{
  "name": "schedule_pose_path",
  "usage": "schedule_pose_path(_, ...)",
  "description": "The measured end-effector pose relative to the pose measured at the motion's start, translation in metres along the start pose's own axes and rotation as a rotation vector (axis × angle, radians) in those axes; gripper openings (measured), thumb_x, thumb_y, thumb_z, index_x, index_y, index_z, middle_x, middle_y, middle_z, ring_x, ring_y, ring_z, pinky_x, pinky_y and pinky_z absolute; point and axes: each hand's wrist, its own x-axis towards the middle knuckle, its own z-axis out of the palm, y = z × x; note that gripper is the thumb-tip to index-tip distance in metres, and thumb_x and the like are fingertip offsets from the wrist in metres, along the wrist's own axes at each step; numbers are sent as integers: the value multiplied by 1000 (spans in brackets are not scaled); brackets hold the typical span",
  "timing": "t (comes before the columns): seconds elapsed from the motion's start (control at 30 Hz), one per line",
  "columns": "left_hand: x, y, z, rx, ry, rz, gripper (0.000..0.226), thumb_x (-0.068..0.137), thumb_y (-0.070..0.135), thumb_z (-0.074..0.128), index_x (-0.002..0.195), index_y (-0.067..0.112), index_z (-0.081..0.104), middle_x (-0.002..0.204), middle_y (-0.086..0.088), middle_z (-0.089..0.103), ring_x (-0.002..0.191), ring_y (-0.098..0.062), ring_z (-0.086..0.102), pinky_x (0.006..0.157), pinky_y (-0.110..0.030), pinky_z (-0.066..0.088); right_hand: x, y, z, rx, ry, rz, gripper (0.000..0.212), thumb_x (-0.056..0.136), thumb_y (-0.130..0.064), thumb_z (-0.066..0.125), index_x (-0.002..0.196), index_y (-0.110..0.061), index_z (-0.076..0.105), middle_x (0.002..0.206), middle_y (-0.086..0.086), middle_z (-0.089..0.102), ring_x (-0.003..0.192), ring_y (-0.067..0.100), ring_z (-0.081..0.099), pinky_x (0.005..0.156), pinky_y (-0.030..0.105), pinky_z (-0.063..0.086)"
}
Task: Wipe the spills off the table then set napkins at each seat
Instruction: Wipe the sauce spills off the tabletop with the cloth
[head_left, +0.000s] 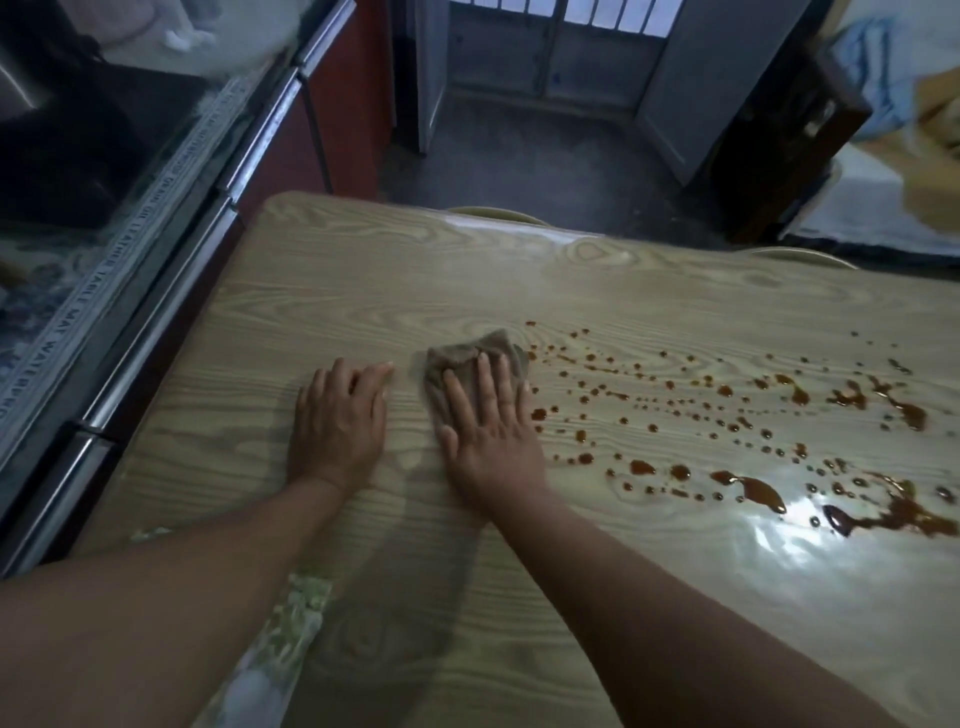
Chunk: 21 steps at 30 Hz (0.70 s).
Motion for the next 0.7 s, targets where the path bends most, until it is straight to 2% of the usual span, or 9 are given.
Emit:
schedule_pose_path(0.1,-1,1,-3,7,-8,7,40,86,33,37,118,28,62,100,-10,57,91,-35,55,81,-44,45,-49,7,-2,-51,-58,-89,71,87,-49,1,154,-29,-2,161,9,-17,145,27,-26,119,51,-9)
schedule_pose_path(0.17,-3,3,-3,6,7,1,41,85,33,36,115,27,63,100,-11,58,89,-36,55,80,-45,46,-67,9,-8,-34,-50,-99,73,86,-50,5,154,-25,10,161,10,-12,146,28,-23,118,51,-11)
schedule_pose_path(0.23,-1,12,-3,-25,20,-70,39,84,34,34,108,25,64,99,-12,59,89,-37,55,79,-45,44,-69,5,-8,39,43,-58,66,90,-46,17,148,-19,31,162,12,2,149,29,-11,121,47,-6)
schedule_pose_path(0.3,5,24,-2,-84,30,-187,40,86,37,30,99,19,63,99,-15,60,91,-39,55,80,-45,43,-62,-1,1,91,144,-14,54,94,-35,34,142,-13,44,159,11,22,149,28,10,122,41,3)
schedule_pose_path(0.33,6,29,0,-119,46,-253,42,87,38,28,96,17,62,99,-16,61,93,-39,55,81,-46,42,-56,-5,7,95,162,-13,52,94,-30,41,142,-11,44,158,10,27,148,29,17,121,40,4)
schedule_pose_path(0.4,6,36,5,-165,97,-328,40,89,38,28,95,18,61,101,-15,61,96,-39,54,81,-45,41,-38,-8,17,91,181,-59,56,94,-23,42,148,-10,36,159,9,23,148,29,17,119,40,3)
schedule_pose_path(0.53,4,39,16,-88,120,-259,32,91,36,33,97,22,61,99,-12,60,93,-36,54,79,-44,41,21,5,12,89,165,-178,56,100,-26,29,154,-15,19,162,3,8,150,21,-1,122,37,-6)
schedule_pose_path(0.7,7,40,17,-25,104,-234,32,90,39,32,101,25,59,100,-9,58,93,-34,53,79,-43,41,102,24,-5,51,134,-72,57,102,-30,23,155,-17,8,163,3,-2,150,19,-9,122,38,-7)
